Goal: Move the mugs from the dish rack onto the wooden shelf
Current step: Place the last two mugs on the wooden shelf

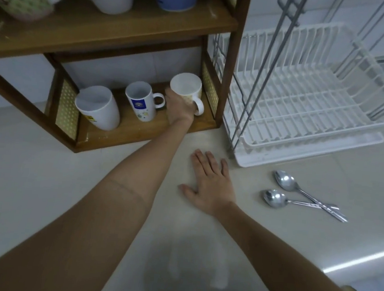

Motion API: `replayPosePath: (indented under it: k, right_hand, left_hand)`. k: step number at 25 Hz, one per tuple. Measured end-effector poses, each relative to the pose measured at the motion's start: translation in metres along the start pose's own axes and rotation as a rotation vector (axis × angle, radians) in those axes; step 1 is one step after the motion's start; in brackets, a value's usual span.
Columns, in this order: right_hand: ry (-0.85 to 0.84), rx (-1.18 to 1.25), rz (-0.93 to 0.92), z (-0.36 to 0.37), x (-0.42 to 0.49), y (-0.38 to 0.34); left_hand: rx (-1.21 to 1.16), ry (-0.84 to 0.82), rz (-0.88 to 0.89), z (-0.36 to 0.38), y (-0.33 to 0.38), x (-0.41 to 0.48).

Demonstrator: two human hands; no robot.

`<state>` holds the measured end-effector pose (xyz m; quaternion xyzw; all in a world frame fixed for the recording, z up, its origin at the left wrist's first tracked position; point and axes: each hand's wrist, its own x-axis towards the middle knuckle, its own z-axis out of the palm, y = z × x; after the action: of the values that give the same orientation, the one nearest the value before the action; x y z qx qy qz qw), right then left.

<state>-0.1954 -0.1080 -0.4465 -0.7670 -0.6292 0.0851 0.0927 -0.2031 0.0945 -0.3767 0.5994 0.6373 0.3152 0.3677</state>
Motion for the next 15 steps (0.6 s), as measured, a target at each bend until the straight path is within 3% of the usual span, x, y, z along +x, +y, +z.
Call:
replayPosePath:
  k: [3,8,11,15]
  right_hand:
    - [-0.024,-0.012,-0.006,-0.002,-0.002,0.0]
    - [-0.077,-0.032,-0.007,-0.01,-0.006,-0.002]
    - [-0.1,0.028,0.001,-0.023,-0.004,-0.009]
    - [0.207,0.224,-0.143,-0.076,0.011,-0.048]
  left_hand:
    - [-0.03,-0.006,0.048,-0.012,-0.003,-0.017]
    - [0.016,-0.156,0.285,-0.064,-0.024,-0.059]
    - [0.011,-0.118,0.329,-0.117,-0.022,-0.065]
    - [-0.07,0.086,0.428,-0.204,0.003,-0.063]
